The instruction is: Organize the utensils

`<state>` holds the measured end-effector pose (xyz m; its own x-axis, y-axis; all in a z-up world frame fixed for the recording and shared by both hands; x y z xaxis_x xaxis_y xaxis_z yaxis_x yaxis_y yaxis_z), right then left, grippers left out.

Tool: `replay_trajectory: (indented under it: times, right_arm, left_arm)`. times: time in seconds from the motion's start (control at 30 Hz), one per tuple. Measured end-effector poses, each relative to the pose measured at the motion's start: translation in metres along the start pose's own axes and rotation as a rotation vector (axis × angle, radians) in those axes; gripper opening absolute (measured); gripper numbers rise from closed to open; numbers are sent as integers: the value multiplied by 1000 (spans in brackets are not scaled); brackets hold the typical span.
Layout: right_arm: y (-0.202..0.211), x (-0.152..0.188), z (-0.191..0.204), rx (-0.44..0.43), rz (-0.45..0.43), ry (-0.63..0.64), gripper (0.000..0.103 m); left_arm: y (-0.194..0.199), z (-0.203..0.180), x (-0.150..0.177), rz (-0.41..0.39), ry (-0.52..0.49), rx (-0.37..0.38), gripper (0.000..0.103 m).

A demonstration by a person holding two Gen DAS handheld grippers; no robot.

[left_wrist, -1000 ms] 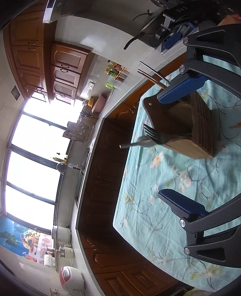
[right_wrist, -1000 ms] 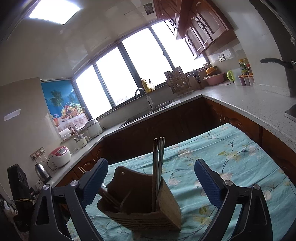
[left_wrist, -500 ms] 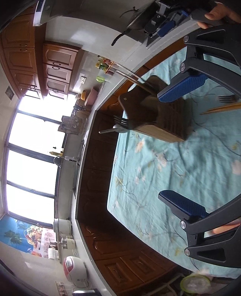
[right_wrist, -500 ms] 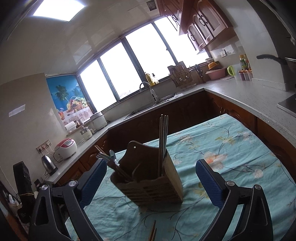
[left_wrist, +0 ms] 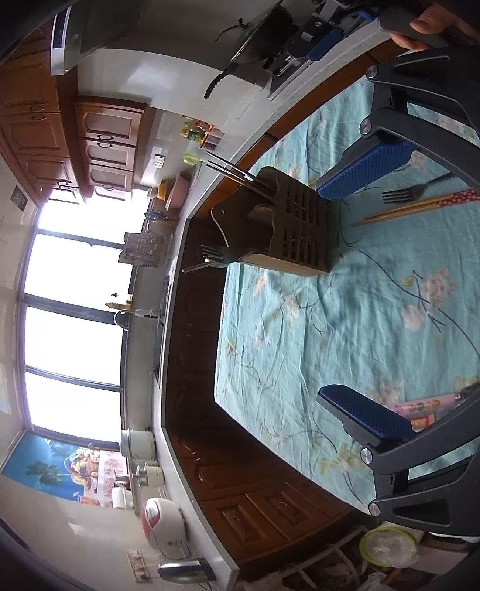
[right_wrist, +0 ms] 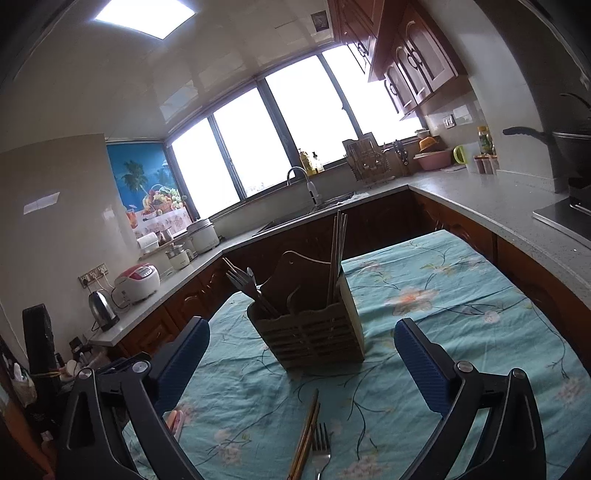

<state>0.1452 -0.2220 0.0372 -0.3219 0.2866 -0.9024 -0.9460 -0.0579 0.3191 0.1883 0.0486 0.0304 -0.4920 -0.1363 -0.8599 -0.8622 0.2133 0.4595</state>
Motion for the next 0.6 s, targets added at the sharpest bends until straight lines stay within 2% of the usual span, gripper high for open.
replay_trajectory:
  times: [0.6]
  right_arm:
    - [34, 37, 33, 52, -8, 182, 103]
  left_arm:
    - [51, 3, 35, -36, -117, -111, 102]
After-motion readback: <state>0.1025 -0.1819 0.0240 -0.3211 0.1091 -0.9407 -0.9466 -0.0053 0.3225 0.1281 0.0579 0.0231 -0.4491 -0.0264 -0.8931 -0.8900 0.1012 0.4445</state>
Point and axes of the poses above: each gripper's, at about its wrist camera, not at the fingertips, and y roughly against the way its jaws point, z to its left, x to its underside, the point moved 2 cm from there along -y, roughly the way its jaws point, and after that the axes turned 2 degrees about y, right-handed, at the moved point
